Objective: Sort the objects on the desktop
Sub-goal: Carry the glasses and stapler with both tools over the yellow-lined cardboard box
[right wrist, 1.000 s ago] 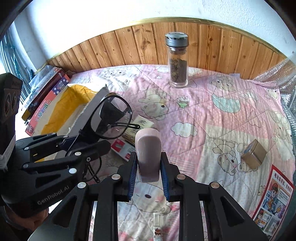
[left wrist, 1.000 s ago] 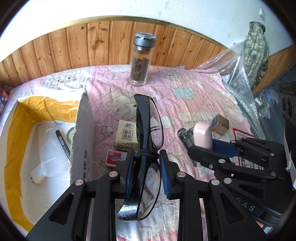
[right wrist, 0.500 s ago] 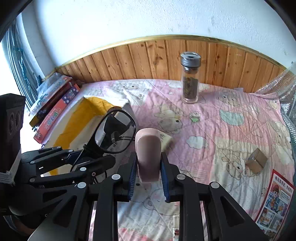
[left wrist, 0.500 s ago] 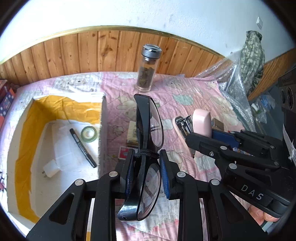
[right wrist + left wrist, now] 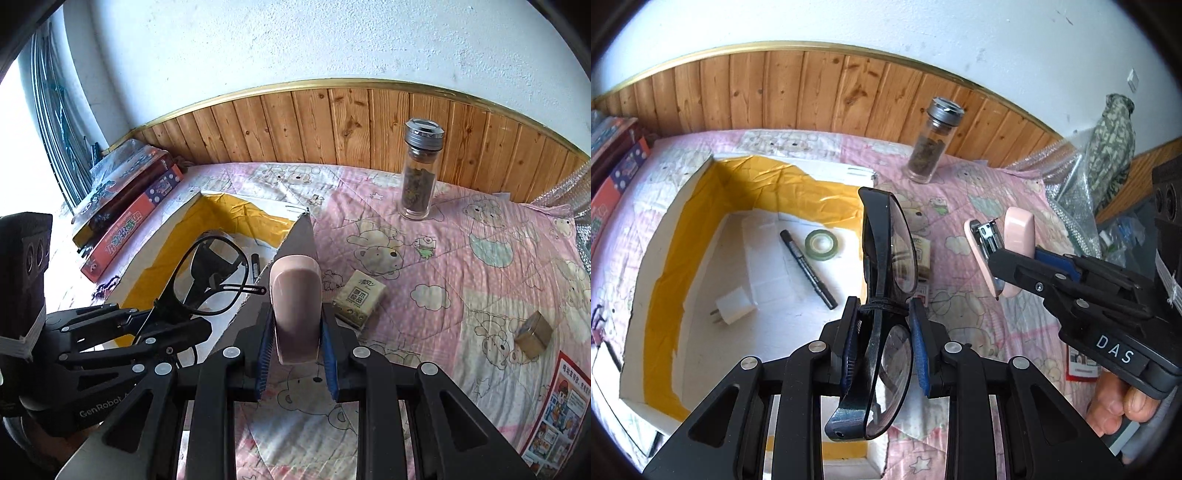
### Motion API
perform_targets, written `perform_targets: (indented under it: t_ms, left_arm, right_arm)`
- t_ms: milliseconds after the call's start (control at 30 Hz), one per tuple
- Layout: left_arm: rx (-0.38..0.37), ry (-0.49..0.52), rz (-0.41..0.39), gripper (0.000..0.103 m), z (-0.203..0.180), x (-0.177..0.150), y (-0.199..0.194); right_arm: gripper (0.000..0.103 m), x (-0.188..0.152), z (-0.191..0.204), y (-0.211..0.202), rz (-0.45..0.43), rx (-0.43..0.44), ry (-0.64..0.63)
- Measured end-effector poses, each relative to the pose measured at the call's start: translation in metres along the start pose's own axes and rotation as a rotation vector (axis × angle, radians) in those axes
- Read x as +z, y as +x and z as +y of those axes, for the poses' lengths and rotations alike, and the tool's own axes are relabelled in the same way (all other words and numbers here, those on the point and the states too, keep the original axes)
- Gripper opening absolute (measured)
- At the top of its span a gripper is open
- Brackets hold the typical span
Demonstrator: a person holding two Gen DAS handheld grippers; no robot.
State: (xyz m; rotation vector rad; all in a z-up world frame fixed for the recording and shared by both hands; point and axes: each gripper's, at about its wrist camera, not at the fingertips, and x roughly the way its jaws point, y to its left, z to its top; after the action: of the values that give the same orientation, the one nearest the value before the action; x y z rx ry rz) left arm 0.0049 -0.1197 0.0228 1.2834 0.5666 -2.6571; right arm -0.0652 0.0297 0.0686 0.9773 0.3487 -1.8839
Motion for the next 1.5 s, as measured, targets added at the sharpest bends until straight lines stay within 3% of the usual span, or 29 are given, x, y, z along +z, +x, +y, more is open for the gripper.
perform_targets:
  t_ms: [767, 1200, 1500]
  left_arm:
    - [0.036, -0.126, -0.031, 0.027, 0.087, 0.004, -0.012]
    - [0.123, -0.159, 0.038, 0.027, 0.133, 0.007, 0.01]
    - [0.166, -0.114, 0.082, 0.027, 0.139, 0.005, 0.017]
  right_arm:
    - [0.025, 0.004, 0.078, 0.026, -0.014, 0.025, -0.099]
    - [0.025, 0.009, 0.111, 0.065, 0.041, 0.014, -0.2]
    - [0.025, 0.008, 0.126, 0.096, 0.116, 0.018, -0.287]
